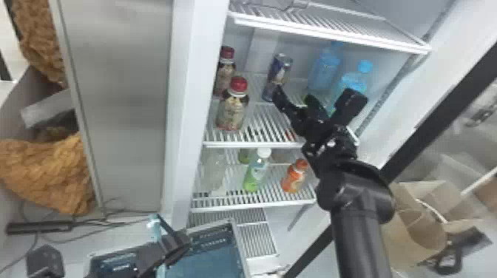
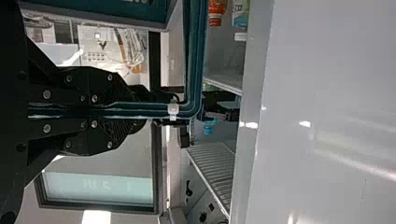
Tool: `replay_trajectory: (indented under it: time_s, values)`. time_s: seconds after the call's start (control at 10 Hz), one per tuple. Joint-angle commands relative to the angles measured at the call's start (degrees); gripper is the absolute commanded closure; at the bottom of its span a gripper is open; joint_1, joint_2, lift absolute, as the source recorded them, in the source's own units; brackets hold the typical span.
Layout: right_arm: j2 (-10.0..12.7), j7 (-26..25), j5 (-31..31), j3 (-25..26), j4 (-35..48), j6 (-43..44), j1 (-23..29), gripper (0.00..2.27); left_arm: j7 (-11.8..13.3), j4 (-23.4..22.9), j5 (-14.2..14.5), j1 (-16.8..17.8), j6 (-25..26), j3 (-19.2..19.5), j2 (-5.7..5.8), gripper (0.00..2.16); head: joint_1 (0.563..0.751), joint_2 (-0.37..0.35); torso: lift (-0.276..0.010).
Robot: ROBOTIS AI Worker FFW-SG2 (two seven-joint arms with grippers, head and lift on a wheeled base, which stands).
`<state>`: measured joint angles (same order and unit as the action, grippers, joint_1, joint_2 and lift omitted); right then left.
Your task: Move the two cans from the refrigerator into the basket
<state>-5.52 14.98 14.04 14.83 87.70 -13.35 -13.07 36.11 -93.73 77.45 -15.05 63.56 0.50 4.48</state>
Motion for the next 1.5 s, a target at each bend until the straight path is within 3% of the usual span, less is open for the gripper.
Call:
replay_trajectory:
  time_s: [0.0,1.4]
  values:
    - [-0.1,-0.3,-0.8,-0.3,-1.7,0.1,-1.8,0.13,-0.1,0.0,0.0,0.0,0.0,0.0,0.00,1.19,0.695,-0.350,-0.031]
    - [-0.9,-2.9,-3.3,-3.4,-15.2,-0.7,-13.0,0.13,-0.2,1.3,0.2,1.7,0.1,-1.4,0.09,1.19,0.689,-0.350,-0.031]
